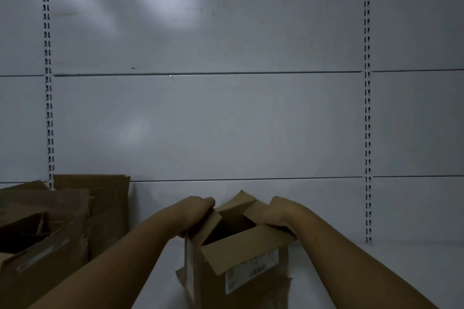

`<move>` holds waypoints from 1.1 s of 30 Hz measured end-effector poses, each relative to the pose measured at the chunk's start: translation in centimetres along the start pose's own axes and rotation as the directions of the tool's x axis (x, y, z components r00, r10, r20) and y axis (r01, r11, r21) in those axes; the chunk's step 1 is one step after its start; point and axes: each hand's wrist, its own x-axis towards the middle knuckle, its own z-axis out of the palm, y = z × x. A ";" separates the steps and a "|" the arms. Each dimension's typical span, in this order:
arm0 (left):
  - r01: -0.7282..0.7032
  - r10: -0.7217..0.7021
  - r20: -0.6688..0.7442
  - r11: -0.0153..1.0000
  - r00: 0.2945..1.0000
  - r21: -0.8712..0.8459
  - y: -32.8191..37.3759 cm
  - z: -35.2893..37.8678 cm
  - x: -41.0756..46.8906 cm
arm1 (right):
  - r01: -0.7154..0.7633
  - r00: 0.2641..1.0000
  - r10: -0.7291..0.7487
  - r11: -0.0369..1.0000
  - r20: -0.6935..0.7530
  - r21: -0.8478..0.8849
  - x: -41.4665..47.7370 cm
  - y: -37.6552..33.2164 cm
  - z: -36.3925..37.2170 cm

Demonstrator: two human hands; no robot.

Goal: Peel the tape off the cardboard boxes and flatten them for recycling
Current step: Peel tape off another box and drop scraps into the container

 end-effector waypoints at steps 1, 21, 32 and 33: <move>0.010 -0.009 0.009 0.988 1.000 -0.155 -0.3 -0.5 -0.7 | 0.001 1.000 -0.001 1.000 -0.004 -0.006 0.0 0.0 -0.1; -0.419 0.403 -0.356 0.907 0.843 0.036 -8.1 1.4 -4.5 | 0.135 0.918 0.059 0.882 -0.391 0.451 -0.9 4.1 -0.4; -0.342 0.337 0.419 0.937 0.843 -0.066 -3.7 -1.9 -8.7 | -0.025 0.954 0.231 0.698 -0.192 0.716 -3.2 4.0 -5.5; -0.392 0.405 0.328 0.914 0.854 -0.108 -3.5 -1.3 -9.1 | 0.000 0.955 0.211 0.700 -0.207 0.714 -3.6 3.4 -6.3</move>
